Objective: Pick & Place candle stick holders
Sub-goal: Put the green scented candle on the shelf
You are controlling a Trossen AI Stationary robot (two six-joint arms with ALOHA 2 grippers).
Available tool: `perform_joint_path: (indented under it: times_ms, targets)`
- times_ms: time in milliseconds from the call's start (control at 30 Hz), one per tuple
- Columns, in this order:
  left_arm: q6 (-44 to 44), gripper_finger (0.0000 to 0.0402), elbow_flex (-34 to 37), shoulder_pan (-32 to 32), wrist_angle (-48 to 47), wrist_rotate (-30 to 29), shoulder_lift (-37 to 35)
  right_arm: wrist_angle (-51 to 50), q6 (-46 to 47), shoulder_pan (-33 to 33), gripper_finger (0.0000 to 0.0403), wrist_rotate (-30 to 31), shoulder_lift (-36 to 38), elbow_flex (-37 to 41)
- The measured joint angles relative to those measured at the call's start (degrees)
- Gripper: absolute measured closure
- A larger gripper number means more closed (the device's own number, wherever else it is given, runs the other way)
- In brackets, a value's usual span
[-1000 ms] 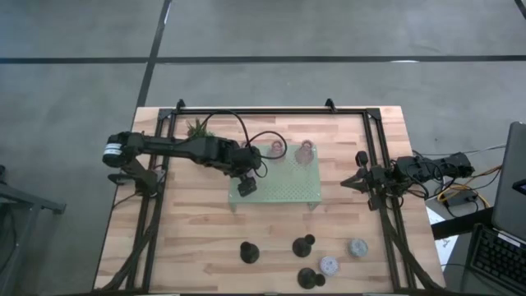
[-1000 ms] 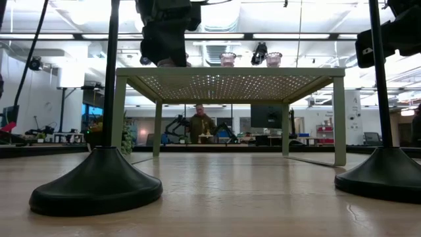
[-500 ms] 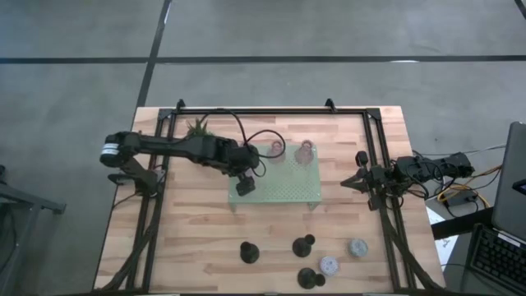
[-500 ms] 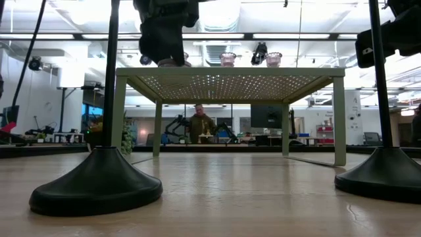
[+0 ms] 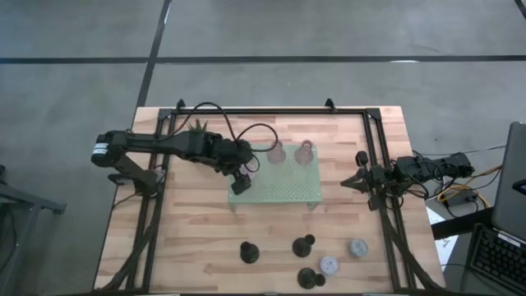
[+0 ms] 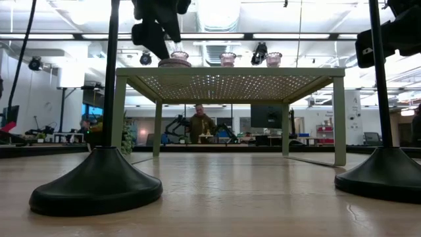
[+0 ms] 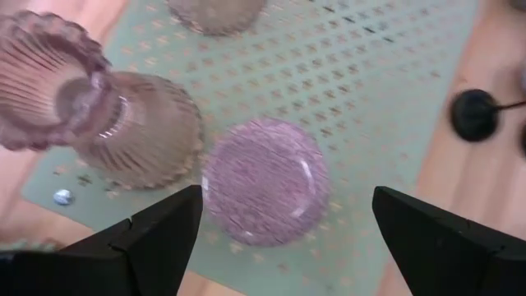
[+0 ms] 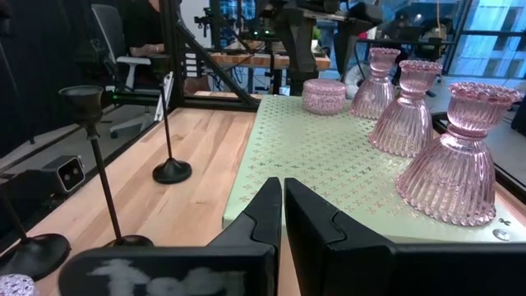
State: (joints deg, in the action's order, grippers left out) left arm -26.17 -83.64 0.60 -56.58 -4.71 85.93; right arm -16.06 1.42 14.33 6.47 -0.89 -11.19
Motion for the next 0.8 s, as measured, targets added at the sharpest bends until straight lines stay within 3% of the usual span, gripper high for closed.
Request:
perform_joint_path:
  times_ms: [200, 333, 467, 667, 800]
  targets:
    - [0.78, 0.0048, 0.11, 1.11, -0.24, 3.20, -1.05, -0.01, -0.08, 0.01, 0.0390, -0.01, -0.01, 0.01]
    - [2.29, 0.0080, 0.39, 3.23, -1.02, 3.68, -1.05, 0.01, -0.05, 0.01, 0.0390, 0.00, 0.00, 0.01]
    - [1.86, 0.0141, 0.46, 4.80, -1.53, 3.45, -1.05, 0.01, 0.00, 0.01, 0.0390, -0.01, -0.02, 0.01]
    - [0.59, 0.0265, 0.58, 7.54, -2.76, 3.44, -1.05, 0.01, -0.07, 0.01, 0.0390, 0.01, -0.01, 0.01]
    - [0.85, 0.0341, 2.96, 12.20, 1.21, -1.51, -2.75, 0.01, -0.02, -0.01, 0.0390, 0.01, 0.00, 0.01]
